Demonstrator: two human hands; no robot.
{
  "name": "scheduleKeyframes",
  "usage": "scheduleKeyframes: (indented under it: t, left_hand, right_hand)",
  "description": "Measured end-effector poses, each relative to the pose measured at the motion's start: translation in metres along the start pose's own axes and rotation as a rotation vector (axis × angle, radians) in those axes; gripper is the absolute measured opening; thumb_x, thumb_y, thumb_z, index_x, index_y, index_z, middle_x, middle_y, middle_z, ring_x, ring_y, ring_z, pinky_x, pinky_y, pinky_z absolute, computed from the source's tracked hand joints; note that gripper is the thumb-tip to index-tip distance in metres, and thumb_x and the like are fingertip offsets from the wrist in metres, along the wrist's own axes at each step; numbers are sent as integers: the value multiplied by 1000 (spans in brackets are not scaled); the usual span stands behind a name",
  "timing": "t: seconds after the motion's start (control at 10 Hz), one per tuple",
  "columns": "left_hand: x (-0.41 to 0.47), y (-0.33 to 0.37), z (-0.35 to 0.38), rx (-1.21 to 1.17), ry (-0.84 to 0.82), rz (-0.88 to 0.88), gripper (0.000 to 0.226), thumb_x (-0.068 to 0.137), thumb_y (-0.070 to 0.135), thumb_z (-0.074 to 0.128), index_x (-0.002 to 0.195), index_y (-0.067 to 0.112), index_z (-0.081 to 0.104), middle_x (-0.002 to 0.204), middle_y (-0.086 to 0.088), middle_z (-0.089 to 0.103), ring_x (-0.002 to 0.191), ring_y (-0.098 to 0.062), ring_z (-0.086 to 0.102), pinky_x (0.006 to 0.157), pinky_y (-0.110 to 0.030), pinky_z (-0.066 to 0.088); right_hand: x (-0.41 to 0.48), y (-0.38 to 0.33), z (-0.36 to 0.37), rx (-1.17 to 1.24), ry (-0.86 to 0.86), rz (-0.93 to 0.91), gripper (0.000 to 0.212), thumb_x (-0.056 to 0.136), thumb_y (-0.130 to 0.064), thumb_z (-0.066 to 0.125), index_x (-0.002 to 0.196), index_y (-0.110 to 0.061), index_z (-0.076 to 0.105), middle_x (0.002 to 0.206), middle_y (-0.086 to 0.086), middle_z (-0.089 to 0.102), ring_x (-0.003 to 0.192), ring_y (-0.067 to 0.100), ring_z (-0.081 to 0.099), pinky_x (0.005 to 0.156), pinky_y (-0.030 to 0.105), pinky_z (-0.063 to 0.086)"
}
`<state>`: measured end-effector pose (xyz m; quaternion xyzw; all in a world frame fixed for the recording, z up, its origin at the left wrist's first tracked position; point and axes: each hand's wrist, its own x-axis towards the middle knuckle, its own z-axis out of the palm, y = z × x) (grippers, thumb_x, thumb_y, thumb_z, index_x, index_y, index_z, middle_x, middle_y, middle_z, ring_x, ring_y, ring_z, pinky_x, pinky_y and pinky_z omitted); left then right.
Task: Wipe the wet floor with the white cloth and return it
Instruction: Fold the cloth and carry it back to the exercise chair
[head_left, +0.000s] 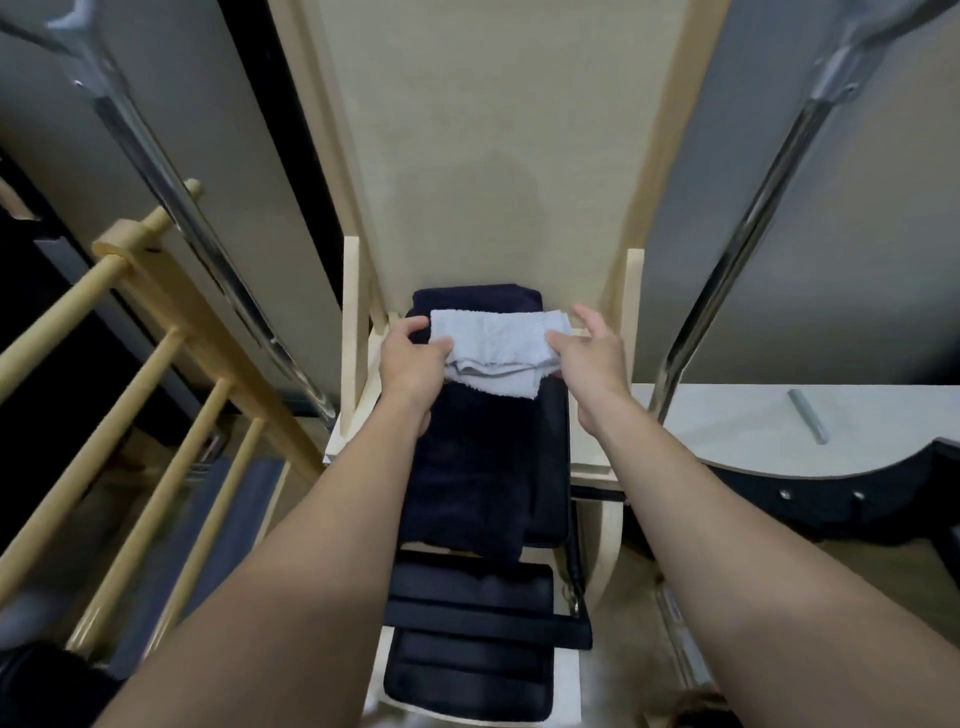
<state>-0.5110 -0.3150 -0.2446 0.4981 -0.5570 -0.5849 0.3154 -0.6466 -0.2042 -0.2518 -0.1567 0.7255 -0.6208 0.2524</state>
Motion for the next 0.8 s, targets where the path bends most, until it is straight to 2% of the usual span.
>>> scheduleKeyframes:
  t: [0.1,0.2,0.3,0.4,0.5,0.6,0.7,0.8]
  left_hand:
    - [69,-29,24,324,-29,79,44,91,15,57,134,24,53,120,-6,62,106,-22,60,98,-34,48]
    - [97,-69,31,582,-108,39,47,95,19,56,141,20,47,135,-7,54,123,-24,51,105,-28,37]
    - [126,-117,34,634,-61,17,44,95,17,58,138,13,49,124,-2,54,117,-21,53,86,-20,34]
    - [141,-124,39,732,-27,30,40,95,17,56,134,12,47,116,0,50,113,-23,53,81,-24,36]
    - [139,-107,50,1134,-128,66,48,93,7,47,139,14,34,126,-10,36,112,-33,45,92,-40,40]
    - [122,-86,55,1244,-211,-5,51,91,7,47,140,11,31,135,-12,31,120,-35,39,98,-45,36]
    - [95,-42,57,1007,-191,-128,40,94,22,51,131,10,43,133,-11,41,126,-32,39,101,-44,36]
    - [73,3,51,584,-178,9,21,96,30,50,89,13,59,97,-9,59,106,-31,57,89,-39,49]
  right_hand:
    - [72,37,34,-335,-145,-72,41,95,-27,48,136,-24,52,136,-5,56,123,14,51,101,23,37]
    - [95,85,56,-643,-292,-79,41,101,-32,38,140,-21,47,148,-1,44,130,22,44,107,35,35]
    - [101,138,71,-923,-250,-113,45,103,-41,27,148,-40,26,154,-6,31,134,27,33,100,54,35]
    - [110,141,74,-954,-212,-137,45,102,-44,26,147,-43,23,153,-8,32,131,28,33,96,54,34]
    - [117,125,74,-1011,-306,-109,46,102,-43,28,148,-42,23,152,-5,34,129,30,35,97,52,34]
    - [113,110,65,-1052,-384,-44,49,101,-37,35,148,-40,23,154,-3,30,133,30,34,103,52,34]
    - [89,65,62,-831,-258,-46,49,95,-30,49,143,-29,40,154,-3,33,135,23,38,108,49,34]
    - [62,15,61,-328,-160,-131,30,94,-28,55,123,-22,61,126,-5,63,113,14,58,96,33,47]
